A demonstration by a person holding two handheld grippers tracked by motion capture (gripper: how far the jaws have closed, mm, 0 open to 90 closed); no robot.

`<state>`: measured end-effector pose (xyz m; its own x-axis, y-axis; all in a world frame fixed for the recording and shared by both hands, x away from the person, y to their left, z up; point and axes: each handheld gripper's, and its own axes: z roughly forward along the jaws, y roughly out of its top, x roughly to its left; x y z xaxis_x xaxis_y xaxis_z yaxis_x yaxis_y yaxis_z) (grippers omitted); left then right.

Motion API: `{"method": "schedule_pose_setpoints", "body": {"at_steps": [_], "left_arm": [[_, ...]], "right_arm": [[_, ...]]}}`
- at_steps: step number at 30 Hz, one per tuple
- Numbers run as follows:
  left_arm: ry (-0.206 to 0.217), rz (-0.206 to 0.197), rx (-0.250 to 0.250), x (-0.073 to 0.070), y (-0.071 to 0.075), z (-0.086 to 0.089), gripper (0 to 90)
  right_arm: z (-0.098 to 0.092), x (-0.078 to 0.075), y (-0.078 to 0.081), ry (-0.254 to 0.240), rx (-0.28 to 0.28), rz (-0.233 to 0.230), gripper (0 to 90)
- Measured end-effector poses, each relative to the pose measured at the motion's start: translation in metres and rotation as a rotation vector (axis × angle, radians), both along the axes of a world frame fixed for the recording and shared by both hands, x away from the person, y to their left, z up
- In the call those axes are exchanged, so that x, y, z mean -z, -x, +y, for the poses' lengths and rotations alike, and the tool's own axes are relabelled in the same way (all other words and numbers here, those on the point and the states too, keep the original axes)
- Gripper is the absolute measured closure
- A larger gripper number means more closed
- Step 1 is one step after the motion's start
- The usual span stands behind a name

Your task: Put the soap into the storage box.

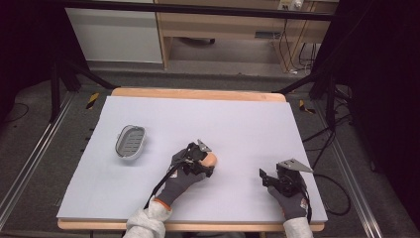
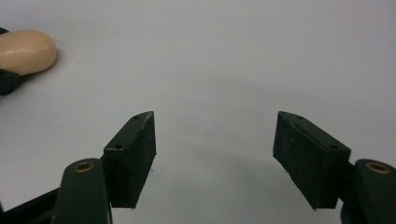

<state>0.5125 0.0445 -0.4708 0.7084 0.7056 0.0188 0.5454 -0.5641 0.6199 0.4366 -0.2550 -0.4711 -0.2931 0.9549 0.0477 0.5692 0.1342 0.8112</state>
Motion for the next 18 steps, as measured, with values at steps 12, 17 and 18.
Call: {"method": "schedule_pose_setpoints", "body": {"at_steps": [12, 17, 18], "left_arm": [[0.011, 0.011, 0.002, -0.006, 0.004, 0.003, 31.9], [0.034, -0.001, 0.003, -0.016, 0.009, 0.011, 31.9], [0.040, -0.007, -0.001, -0.018, 0.010, 0.013, 31.9]], "right_arm": [[0.001, 0.000, 0.000, 0.002, 0.001, 0.000, 29.9], [0.000, -0.001, 0.001, -0.004, -0.001, 0.001, 29.8], [0.000, -0.001, 0.001, 0.000, -0.001, -0.001, 29.8]]}}
